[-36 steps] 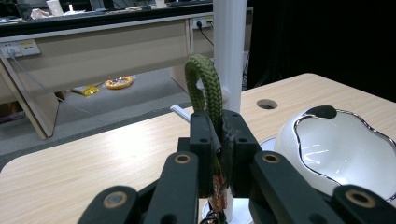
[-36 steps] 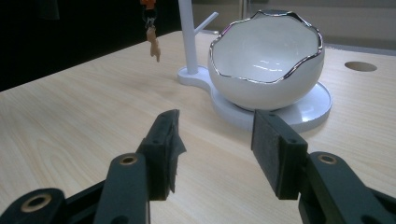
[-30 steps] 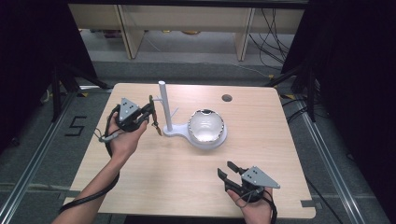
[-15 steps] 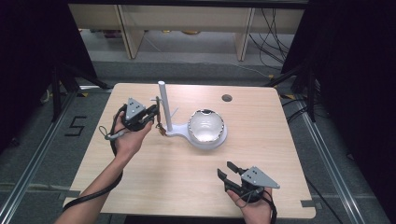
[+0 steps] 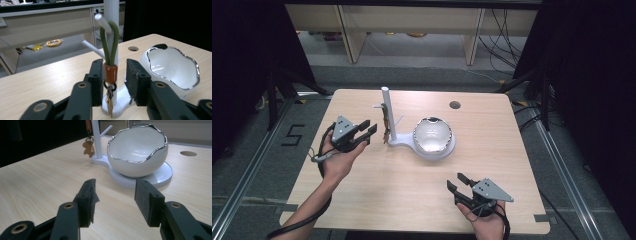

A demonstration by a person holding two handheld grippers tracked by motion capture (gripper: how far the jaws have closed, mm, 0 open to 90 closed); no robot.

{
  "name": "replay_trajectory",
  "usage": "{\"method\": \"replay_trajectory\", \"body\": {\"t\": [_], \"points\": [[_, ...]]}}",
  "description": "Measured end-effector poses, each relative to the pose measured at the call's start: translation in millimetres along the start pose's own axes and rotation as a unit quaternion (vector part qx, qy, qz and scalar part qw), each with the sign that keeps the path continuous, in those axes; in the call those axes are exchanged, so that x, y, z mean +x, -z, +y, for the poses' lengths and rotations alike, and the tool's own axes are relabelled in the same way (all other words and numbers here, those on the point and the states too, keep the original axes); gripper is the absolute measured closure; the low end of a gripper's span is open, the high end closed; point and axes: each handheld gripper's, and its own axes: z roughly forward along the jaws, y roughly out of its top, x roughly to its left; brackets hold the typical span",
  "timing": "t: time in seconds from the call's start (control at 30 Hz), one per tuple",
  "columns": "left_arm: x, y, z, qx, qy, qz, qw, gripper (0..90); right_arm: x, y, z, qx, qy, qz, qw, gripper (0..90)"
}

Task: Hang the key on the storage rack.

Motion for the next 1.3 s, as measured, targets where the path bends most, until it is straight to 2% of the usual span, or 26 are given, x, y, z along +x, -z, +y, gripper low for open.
{"method": "replay_trajectory", "body": {"t": [0.03, 0.1, 0.13, 0.23, 0.27, 0.3, 0.33, 0.37, 0.4, 0.43, 0.5, 0.6, 0.73, 0.77, 0.8, 0.87, 1.0, 1.07, 1.1, 1.13, 1.2, 1.23, 1.27, 1.3], "points": [[1.1, 3.7, -3.0, -0.001, 0.001, -0.001, 1.0, 61.9, -0.6, -0.4, -0.5, -0.001, -0.008, 0.009, 0.9999, 52.3], [2.4, 10.2, -8.0, -0.001, 0.0, -0.001, 1.0, 60.5, -3.9, 0.0, -1.1, -0.004, 0.009, -0.005, 0.9999, 52.2], [3.1, 13.2, -11.0, -0.005, 0.002, -0.004, 1.0, 59.8, -3.6, -0.9, -1.7, -0.005, -0.002, 0.001, 1.0, 52.2], [5.8, 25.7, -18.1, -0.006, -0.004, 0.003, 1.0, 57.9, -5.0, -0.2, -2.6, -0.005, -0.001, -0.007, 1.0, 52.2], [6.2, 28.2, -19.9, -0.008, -0.003, 0.004, 1.0, 57.5, -5.0, -0.8, -3.5, -0.004, -0.012, -0.003, 0.9999, 52.2], [7.1, 32.5, -22.9, -0.008, -0.004, 0.005, 0.9999, 57.1, -5.4, -0.9, -3.9, -0.004, -0.012, -0.002, 0.9999, 52.1], [7.9, 36.0, -25.1, -0.009, -0.005, 0.007, 0.9999, 56.7, -5.6, 0.4, -4.0, 0.001, -0.008, -0.009, 0.9999, 52.1], [8.7, 38.7, -26.6, -0.007, -0.006, 0.007, 0.9999, 56.1, -7.2, -0.8, -5.1, -0.006, 0.001, -0.014, 0.9999, 52.1], [10.3, 43.0, -29.0, -0.009, -0.008, 0.011, 0.9999, 55.6, -8.3, -0.6, -5.5, -0.004, 0.004, -0.012, 0.9999, 52.1], [12.0, 46.6, -30.9, -0.01, -0.008, 0.014, 0.9998, 55.3, -7.6, 0.3, -6.1, 0.001, -0.008, -0.01, 0.9999, 52.1], [15.1, 53.3, -34.8, -0.013, -0.005, 0.021, 0.9997, 54.7, -9.4, 0.1, -7.3, 0.002, 0.0, -0.011, 0.9999, 52.1], [17.6, 61.0, -41.5, -0.014, -0.002, 0.028, 0.9995, 54.0, -10.5, -1.3, -8.6, -0.003, -0.005, -0.004, 1.0, 52.1], [17.5, 70.7, -59.5, -0.022, 0.003, 0.039, 0.999, 52.4, -13.3, 0.4, -10.2, 0.004, -0.004, -0.016, 0.9999, 52.0], [17.2, 71.8, -63.7, -0.024, 0.004, 0.041, 0.9988, 52.4, -14.4, -0.1, -11.3, 0.002, 0.0, -0.021, 0.9998, 52.0], [16.7, 72.5, -69.8, -0.027, 0.004, 0.043, 0.9987, 52.0, -15.1, -0.2, -12.5, 0.002, -0.006, -0.02, 0.9998, 52.1], [15.7, 73.9, -82.0, -0.02, 0.007, 0.045, 0.9987, 51.9, -16.7, -1.8, -13.9, -0.005, -0.003, -0.018, 0.9998, 52.0], [16.8, 72.1, -103.2, -0.015, 0.011, 0.055, 0.9983, 51.5, -15.8, -0.7, -15.4, 0.008, -0.012, -0.02, 0.9997, 52.0], [16.6, 72.4, -109.3, -0.022, 0.012, 0.062, 0.9978, 51.3, -16.9, -0.7, -15.9, 0.005, -0.004, -0.023, 0.9997, 52.0], [16.3, 73.6, -110.9, -0.02, 0.011, 0.063, 0.9977, 51.3, -13.5, -1.1, -17.0, 0.004, -0.031, -0.019, 0.9994, 52.0], [16.0, 72.5, -112.9, -0.028, 0.015, 0.06, 0.9977, 51.1, -15.8, -0.5, -16.7, 0.012, -0.023, -0.013, 0.9996, 52.0], [16.3, 72.7, -116.1, -0.019, 0.02, 0.064, 0.9976, 50.7, -16.6, -0.3, -17.6, 0.014, -0.027, -0.012, 0.9995, 51.9], [16.7, 71.9, -117.9, -0.021, 0.022, 0.06, 0.9977, 50.6, -17.2, -0.4, -18.0, 0.016, -0.021, -0.015, 0.9995, 51.9], [16.6, 72.6, -118.8, -0.016, 0.022, 0.061, 0.9978, 50.5, -16.8, -0.7, -18.7, 0.017, -0.027, -0.014, 0.9994, 51.9], [16.7, 71.8, -120.0, -0.021, 0.024, 0.06, 0.9977, 50.4, -17.3, -1.1, -19.2, 0.016, -0.026, -0.007, 0.9995, 51.9]]}}
